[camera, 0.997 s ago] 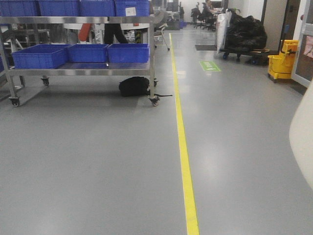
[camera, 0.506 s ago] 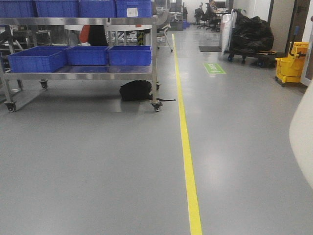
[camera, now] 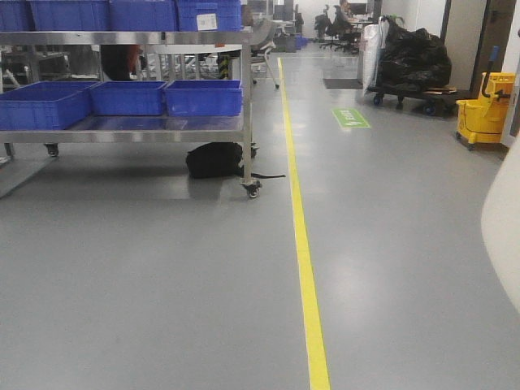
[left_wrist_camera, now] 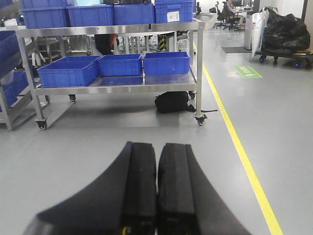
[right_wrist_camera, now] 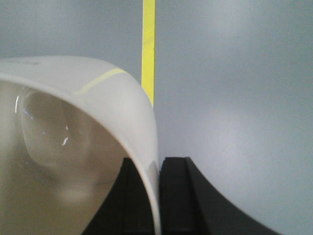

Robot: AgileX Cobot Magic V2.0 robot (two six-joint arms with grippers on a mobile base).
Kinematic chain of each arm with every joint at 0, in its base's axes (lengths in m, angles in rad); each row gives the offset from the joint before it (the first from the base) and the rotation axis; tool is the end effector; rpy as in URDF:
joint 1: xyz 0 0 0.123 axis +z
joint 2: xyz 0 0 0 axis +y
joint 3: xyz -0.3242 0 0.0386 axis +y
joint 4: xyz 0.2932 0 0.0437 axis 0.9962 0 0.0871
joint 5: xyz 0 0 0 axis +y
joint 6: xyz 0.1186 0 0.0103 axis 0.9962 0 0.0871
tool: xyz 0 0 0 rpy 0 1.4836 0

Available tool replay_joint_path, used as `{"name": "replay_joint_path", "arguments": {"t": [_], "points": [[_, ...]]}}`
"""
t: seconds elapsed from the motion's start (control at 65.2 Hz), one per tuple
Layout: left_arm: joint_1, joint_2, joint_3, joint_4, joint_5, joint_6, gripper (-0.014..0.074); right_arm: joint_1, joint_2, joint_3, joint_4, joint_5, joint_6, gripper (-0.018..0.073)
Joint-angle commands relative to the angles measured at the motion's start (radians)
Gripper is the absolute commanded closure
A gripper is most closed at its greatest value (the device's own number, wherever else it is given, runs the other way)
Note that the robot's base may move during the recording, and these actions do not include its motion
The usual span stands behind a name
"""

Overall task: Move white bin to right shelf second layer
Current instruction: 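Drive along the yellow-lined aisle past the blue crate carts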

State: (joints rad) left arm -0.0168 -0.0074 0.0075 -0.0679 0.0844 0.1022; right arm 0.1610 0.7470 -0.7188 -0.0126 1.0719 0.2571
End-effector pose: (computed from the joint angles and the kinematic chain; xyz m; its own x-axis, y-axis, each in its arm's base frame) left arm 0.0877 -0.0022 0.2031 0.0037 0.0345 -0.9994 0.0224 0.9992 0.0346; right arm 0.1440 0.0220 0.3060 -0.8495 0.1137 -0.5152 0.0584 0.9908 0.1224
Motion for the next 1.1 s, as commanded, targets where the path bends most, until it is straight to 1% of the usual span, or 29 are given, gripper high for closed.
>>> {"name": "replay_joint_path", "arguments": {"t": [0.0,1.089], "points": [[-0.004,-0.013,0.037,-0.006,-0.084,-0.003,0.0512,-0.008,-0.002,-0.029,-0.003,-0.048,-0.004,0.0508],[-0.004,-0.013,0.037,-0.006,-0.084,-0.003,0.0512,-0.008,-0.002,-0.029,-0.003,-0.046,-0.004,0.0508]]}}
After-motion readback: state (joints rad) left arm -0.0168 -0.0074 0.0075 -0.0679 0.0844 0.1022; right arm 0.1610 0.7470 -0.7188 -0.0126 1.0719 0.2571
